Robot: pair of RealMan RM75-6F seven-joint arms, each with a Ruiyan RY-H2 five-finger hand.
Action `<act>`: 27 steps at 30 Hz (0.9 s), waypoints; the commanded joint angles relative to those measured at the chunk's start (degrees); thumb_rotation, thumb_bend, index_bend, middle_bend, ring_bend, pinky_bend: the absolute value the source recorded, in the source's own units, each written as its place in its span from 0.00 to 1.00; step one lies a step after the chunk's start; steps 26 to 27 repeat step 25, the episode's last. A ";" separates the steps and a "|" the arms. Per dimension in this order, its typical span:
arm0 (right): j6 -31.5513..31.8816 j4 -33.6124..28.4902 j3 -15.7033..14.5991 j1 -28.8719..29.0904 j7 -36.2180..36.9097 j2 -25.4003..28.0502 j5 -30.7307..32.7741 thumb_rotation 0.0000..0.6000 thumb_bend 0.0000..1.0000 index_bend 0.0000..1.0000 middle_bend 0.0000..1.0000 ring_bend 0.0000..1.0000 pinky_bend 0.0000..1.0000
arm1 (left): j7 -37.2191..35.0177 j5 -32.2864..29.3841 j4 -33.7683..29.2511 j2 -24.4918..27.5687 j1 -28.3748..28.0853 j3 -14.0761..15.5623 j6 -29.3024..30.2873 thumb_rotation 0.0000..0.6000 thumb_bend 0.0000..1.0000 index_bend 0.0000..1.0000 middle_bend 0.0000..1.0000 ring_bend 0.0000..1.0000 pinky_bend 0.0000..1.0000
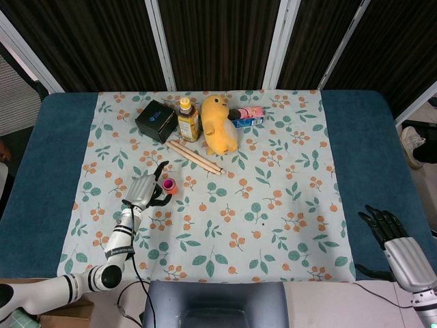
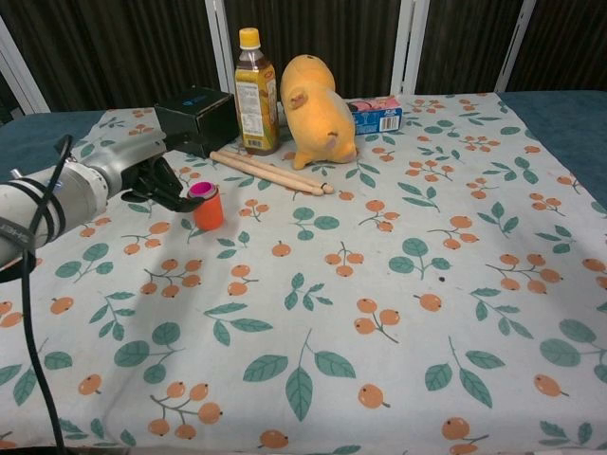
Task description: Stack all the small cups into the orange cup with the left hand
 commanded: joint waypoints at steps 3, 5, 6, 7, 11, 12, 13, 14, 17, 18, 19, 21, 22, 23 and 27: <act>0.31 0.11 -0.29 -0.19 -0.07 -0.01 -0.61 1.00 0.12 0.00 0.00 0.00 0.00 | -4.04 14.92 -10.78 8.14 7.02 6.00 8.70 1.00 0.34 0.00 0.97 1.00 1.00; 0.25 0.16 -0.46 -0.24 -0.49 -0.15 -0.86 1.00 0.12 0.00 0.00 0.00 0.00 | -5.24 24.64 -13.81 12.78 11.64 11.66 14.82 1.00 0.35 0.02 0.78 0.92 0.99; 0.14 0.15 -0.54 -0.24 -0.75 -0.24 -0.97 1.00 0.12 0.00 0.00 0.00 0.00 | -5.03 28.43 -14.40 14.89 13.81 14.55 17.54 1.00 0.35 0.03 0.69 0.83 0.96; 0.04 0.14 -0.62 -0.26 -1.11 -0.38 -1.06 1.00 0.12 0.00 0.00 0.00 0.00 | -4.66 31.91 -14.57 16.89 15.96 17.47 20.12 1.00 0.36 0.02 0.53 0.64 0.83; -0.31 0.10 -0.85 -0.31 -2.30 -0.77 -1.30 1.00 0.12 0.00 0.00 0.00 0.00 | -4.71 37.84 -14.25 21.01 20.33 23.32 24.68 1.00 0.36 0.00 0.15 0.14 0.26; -0.46 0.08 -0.95 -0.31 -2.67 -0.88 -1.41 1.00 0.12 0.00 0.00 0.00 0.00 | -4.84 39.00 -13.93 21.90 21.56 24.71 25.85 1.00 0.36 0.00 0.10 0.09 0.19; -0.77 0.03 -1.15 -0.27 -3.41 -1.11 -1.71 1.00 0.12 0.00 0.00 0.00 0.00 | -5.35 40.72 -13.24 23.13 23.73 26.94 28.00 1.00 0.37 0.00 0.04 0.03 0.11; -1.04 -0.12 -1.39 -0.23 -4.26 -1.43 -2.18 1.00 0.12 0.00 0.00 0.00 0.00 | -7.03 43.27 -11.67 23.87 26.76 29.27 31.85 1.00 0.37 0.00 0.00 0.00 0.06; -0.72 -0.28 -2.03 -0.58 -6.76 -2.55 -3.84 1.00 0.12 0.00 0.00 0.00 0.00 | -11.33 48.26 -2.32 21.83 32.73 31.79 40.62 1.00 0.37 0.00 0.00 0.00 0.04; -0.72 -0.25 -2.07 -0.62 -7.15 -2.69 -3.92 1.00 0.12 0.00 0.00 0.00 0.00 | -11.70 48.79 -1.34 21.66 33.01 31.71 41.08 1.00 0.37 0.00 0.00 0.00 0.04; -0.75 -0.25 -2.11 -0.66 -7.38 -2.76 -3.94 1.00 0.12 0.00 0.00 0.00 0.00 | -12.52 49.02 -0.80 21.36 33.31 31.35 41.71 1.00 0.37 0.00 0.00 0.00 0.04; -0.54 -0.16 -2.07 -0.78 -7.73 -2.89 -3.91 1.00 0.12 0.00 0.00 0.00 0.00 | -12.88 49.12 0.15 21.09 33.80 30.64 42.27 1.00 0.37 0.00 0.00 0.00 0.03; -0.48 -0.07 -2.03 -0.81 -7.83 -2.95 -3.84 1.00 0.12 0.00 0.00 0.00 0.00 | -13.11 49.15 0.26 21.08 33.94 30.39 42.36 1.00 0.37 0.00 0.00 0.00 0.03; -0.52 0.01 -2.00 -0.81 -7.90 -2.98 -3.74 1.00 0.12 0.00 0.00 0.00 0.00 | -13.58 49.19 0.24 21.14 34.10 30.18 42.31 1.00 0.37 0.00 0.00 0.00 0.03; -0.57 0.06 -1.98 -0.77 -7.87 -2.95 -3.65 1.00 0.12 0.00 0.00 0.00 0.00 | -14.24 49.59 0.16 21.30 34.17 30.02 42.14 1.00 0.37 0.00 0.00 0.00 0.03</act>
